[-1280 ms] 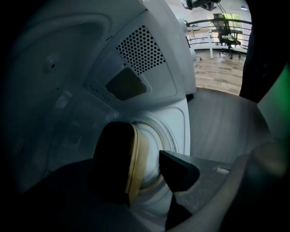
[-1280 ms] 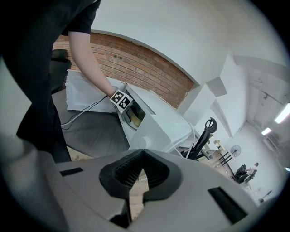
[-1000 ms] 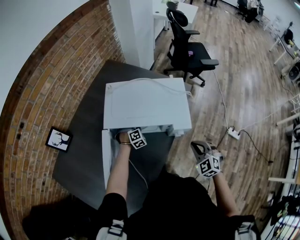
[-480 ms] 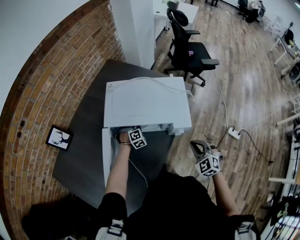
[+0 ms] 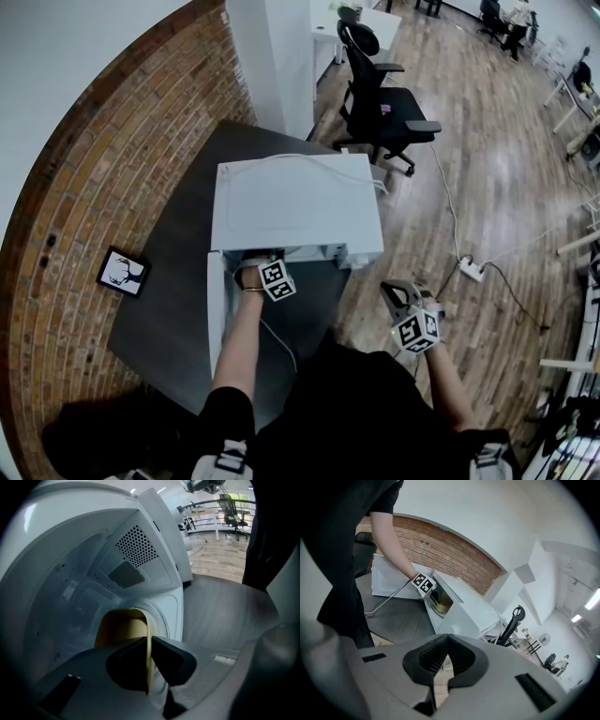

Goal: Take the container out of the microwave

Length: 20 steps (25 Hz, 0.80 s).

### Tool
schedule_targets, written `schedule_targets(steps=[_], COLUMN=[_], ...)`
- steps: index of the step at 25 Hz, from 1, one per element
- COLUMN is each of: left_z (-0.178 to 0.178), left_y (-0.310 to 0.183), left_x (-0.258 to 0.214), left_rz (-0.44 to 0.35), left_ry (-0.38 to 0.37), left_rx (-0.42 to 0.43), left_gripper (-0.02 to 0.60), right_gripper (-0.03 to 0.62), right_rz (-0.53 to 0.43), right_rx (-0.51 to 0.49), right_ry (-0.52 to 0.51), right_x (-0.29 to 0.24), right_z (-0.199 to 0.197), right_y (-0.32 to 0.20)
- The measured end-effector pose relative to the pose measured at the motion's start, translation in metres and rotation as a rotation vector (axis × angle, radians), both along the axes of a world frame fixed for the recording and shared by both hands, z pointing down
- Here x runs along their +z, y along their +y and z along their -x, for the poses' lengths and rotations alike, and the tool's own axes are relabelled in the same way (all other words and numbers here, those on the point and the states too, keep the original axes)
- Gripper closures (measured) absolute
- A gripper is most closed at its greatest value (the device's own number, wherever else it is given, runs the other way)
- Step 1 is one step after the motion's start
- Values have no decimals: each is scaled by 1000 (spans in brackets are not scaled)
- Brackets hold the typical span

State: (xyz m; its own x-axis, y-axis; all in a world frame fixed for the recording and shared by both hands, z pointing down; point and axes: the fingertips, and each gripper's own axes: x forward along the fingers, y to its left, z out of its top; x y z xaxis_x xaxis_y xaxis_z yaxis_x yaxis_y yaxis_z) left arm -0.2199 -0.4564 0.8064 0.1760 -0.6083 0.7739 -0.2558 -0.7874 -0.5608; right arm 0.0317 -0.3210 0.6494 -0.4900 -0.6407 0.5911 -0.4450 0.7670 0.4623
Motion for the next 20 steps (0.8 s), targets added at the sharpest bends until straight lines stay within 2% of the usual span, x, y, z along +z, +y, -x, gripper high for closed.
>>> schedule_targets(steps=[20], left_z=[-16], left_y=[54], left_x=[-22], left_rz=[23], left_ry=[30], left_rx=[-43], left_gripper=[552], right_gripper=[595], right_rz=[-24], right_rx=[-41], right_ry=[-69], right_x=[-6], right_z=[0], right_y=[24])
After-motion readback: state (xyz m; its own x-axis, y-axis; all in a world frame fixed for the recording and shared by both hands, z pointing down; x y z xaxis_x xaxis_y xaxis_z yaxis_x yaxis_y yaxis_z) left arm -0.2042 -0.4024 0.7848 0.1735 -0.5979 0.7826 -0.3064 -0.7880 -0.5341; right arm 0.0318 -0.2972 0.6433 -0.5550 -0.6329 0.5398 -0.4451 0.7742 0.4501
